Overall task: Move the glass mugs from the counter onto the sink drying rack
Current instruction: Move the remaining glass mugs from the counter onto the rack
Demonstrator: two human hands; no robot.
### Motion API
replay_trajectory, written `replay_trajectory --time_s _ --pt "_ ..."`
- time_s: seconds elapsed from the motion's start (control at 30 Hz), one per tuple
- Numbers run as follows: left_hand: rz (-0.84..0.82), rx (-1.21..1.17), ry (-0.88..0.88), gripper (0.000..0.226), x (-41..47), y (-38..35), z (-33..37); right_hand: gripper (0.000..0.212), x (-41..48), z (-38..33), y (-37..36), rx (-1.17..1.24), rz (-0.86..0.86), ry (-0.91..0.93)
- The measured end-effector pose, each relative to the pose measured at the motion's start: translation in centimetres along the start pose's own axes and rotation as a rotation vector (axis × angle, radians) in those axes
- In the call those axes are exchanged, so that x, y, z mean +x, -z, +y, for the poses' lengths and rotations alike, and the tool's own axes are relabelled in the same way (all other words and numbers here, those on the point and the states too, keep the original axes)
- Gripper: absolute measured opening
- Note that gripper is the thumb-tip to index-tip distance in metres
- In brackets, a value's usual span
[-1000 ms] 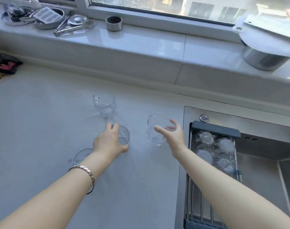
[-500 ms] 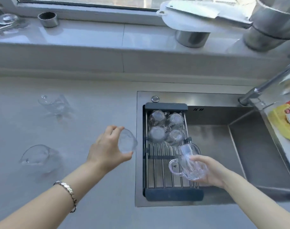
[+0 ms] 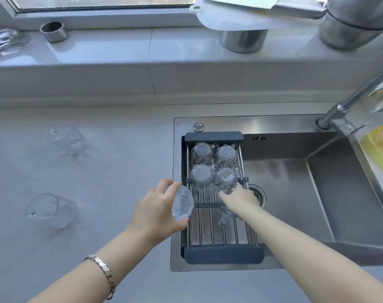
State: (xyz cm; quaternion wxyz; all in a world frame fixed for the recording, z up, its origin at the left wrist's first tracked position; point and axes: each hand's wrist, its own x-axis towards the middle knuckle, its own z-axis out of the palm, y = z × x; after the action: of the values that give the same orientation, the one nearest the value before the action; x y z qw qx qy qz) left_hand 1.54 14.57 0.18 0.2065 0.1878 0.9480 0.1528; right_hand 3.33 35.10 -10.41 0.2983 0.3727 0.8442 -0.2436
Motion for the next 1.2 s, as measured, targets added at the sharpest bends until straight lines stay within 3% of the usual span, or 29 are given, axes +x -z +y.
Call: replay_trajectory --time_s 0.27,0.37,0.43,0.5,0.6,0.83,1.03,1.2 --pt "0.042 -0.064 0.010 0.078 0.0 -0.7 -0.6 0.062 -2.6 0.7 0.5 -0.064 0.070 0.094" --pt "0.057 -0.266 0.087 0.079 0.2 -0.7 -0.4 0.073 -5.6 2.1 1.2 0.009 0.054 0.458" --pt "0.074 -0.438 0.145 0.074 0.6 -0.5 0.3 0.085 -7.8 2.3 1.3 0.161 -0.086 0.711" --pt "0.041 -0.594 0.200 0.065 1.1 -0.5 1.0 0.088 -8.8 2.2 0.7 0.310 -0.133 0.826" --pt "-0.057 -0.772 0.232 0.057 1.6 -0.6 1.4 0.069 -8.4 2.3 0.4 0.515 0.006 0.830" --pt "-0.293 -0.941 0.341 0.044 1.6 -1.3 0.5 0.061 -8.6 1.1 2.8 0.320 -0.026 0.795" --pt "-0.197 -0.665 0.351 0.034 1.5 -1.9 -2.2 0.048 -7.1 -2.1 2.3 -0.102 0.048 0.448" --pt "-0.139 -0.615 0.327 0.025 0.1 -1.5 -4.5 0.046 -5.1 -4.7 -0.2 -0.479 0.084 0.408"
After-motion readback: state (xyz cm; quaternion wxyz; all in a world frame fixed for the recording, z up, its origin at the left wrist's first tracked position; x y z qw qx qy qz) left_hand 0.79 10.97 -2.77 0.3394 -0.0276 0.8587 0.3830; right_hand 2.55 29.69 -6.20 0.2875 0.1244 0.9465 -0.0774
